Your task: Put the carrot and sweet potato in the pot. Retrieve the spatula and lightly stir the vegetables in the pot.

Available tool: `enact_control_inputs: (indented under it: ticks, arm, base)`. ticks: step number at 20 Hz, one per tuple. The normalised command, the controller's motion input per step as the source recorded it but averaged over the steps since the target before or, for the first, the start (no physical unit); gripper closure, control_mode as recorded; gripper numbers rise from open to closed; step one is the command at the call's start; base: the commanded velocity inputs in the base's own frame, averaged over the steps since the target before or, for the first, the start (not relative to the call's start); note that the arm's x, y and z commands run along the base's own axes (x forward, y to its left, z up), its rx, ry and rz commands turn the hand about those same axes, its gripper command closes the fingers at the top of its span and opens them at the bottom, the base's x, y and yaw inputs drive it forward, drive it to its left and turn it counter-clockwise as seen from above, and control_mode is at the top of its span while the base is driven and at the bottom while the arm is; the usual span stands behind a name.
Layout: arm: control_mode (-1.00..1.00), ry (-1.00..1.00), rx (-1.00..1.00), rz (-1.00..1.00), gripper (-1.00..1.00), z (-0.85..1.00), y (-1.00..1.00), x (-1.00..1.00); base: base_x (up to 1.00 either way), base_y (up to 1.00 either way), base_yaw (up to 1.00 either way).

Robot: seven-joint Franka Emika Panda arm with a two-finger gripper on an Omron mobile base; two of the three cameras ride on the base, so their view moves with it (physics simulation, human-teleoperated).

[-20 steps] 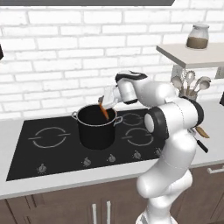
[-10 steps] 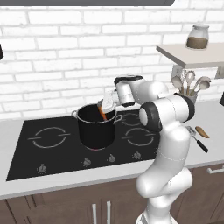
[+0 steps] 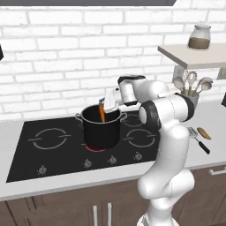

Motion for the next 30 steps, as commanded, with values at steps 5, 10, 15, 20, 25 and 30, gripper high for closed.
enact_control_inputs:
  ticks: [5,10,15,20,25,30]
  arm:
    - [-1.00,-0.13,0.00,0.01,-1.00,0.00,0.00,-0.32]
    - [-1.00,-0.16,0.00,0.00,-1.00,0.32,0.00,-0.39]
    - [-1.00,-0.05,-0.02,0.00,-1.00,0.94,-0.11,-0.44]
    - [-1.00,0.02,-0.17,-0.01,-1.00,0.67,-0.48,-0.80]
    - [-1.00,0.17,-0.31,-0.16,-1.00,-0.05,-0.76,-0.99]
    - [-1.00,0.30,-0.34,-0.27,-1.00,-0.04,-0.85,-0.56]
  base:
    - [0.00,0.00,0.00]
    - [0.00,0.00,0.00]
    - [0.00,0.00,0.00]
    - [0.00,0.00,0.00]
    - [0.00,0.00,0.00]
    - [0.00,0.00,0.00]
